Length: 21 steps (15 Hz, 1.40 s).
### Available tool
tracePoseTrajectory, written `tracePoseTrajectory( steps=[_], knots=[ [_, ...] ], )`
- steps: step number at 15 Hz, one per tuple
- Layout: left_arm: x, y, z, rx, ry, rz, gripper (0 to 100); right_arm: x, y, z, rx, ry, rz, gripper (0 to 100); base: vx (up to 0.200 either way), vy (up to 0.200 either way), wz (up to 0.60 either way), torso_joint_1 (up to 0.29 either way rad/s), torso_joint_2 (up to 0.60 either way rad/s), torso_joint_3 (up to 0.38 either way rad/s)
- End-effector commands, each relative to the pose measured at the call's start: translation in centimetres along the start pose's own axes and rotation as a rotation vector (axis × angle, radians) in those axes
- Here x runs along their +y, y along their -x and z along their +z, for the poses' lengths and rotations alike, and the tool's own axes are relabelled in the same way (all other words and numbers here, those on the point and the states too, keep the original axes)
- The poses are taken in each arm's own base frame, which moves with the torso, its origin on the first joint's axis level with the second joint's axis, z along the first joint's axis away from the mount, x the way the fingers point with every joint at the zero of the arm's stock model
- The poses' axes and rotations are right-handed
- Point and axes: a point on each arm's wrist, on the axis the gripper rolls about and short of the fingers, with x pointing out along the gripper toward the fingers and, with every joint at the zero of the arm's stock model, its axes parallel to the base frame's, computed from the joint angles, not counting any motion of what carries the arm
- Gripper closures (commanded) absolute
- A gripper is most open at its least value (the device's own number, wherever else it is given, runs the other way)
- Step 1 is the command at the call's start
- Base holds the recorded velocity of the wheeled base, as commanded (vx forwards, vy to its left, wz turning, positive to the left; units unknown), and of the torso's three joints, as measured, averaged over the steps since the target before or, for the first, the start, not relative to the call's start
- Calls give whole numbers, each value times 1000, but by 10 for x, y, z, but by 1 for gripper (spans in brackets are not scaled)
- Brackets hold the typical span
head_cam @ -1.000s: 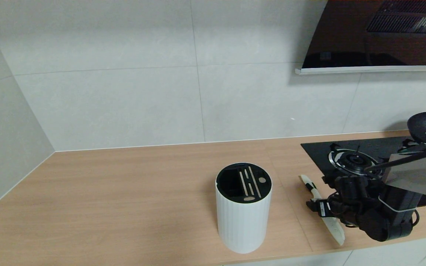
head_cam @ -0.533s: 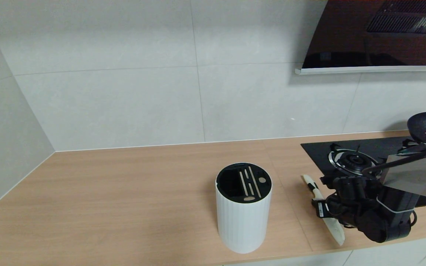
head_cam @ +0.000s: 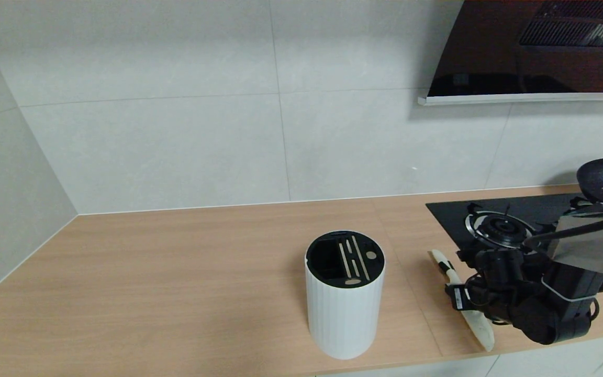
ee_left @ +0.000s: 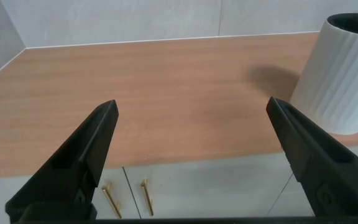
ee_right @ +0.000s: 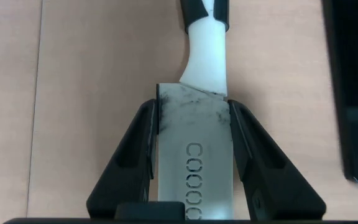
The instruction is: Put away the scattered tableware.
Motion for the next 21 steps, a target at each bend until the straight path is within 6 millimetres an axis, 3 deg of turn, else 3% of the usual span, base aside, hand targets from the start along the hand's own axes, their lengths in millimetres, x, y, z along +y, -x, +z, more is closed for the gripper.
tracePoseTrajectory(
  steps=[1, 4, 7, 10, 13, 16, 17, 19, 21],
  knots=[
    [0, 0, 0, 0, 0, 0, 0, -2, 33, 26, -95, -8, 2, 100, 0, 0, 0, 0, 0, 0],
    [0, 0, 0, 0, -4, 0, 0, -2, 68, 48, -177, -12, 13, 100, 0, 0, 0, 0, 0, 0],
    [0, 0, 0, 0, -3, -1, 0, 15, 116, 68, -235, -11, 89, 100, 0, 0, 0, 0, 0, 0],
    [0, 0, 0, -1, -18, -3, 0, 29, 139, 71, -261, 5, 143, 100, 0, 0, 0, 0, 0, 0],
    [0, 1, 3, -12, -28, -13, 0, 30, 157, 79, -323, 3, 164, 100, 0, 0, 0, 0, 0, 0],
    [-3, 13, 50, -71, -10, -154, 0, 28, 184, 94, -415, 7, 242, 100, 0, 0, 0, 0, 0, 0],
    [-3, 13, 50, -71, -10, -154, 0, 28, 184, 94, -415, 7, 242, 100, 0, 0, 0, 0, 0, 0],
    [-6, -16, 131, 20, 36, -311, 0, 37, 207, 124, -469, 18, 288, 100, 0, 0, 0, 0, 0, 0],
    [-8, -57, 181, 76, 55, -396, 0, 50, 216, 142, -493, 32, 330, 100, 0, 0, 0, 0, 0, 0]
  ],
)
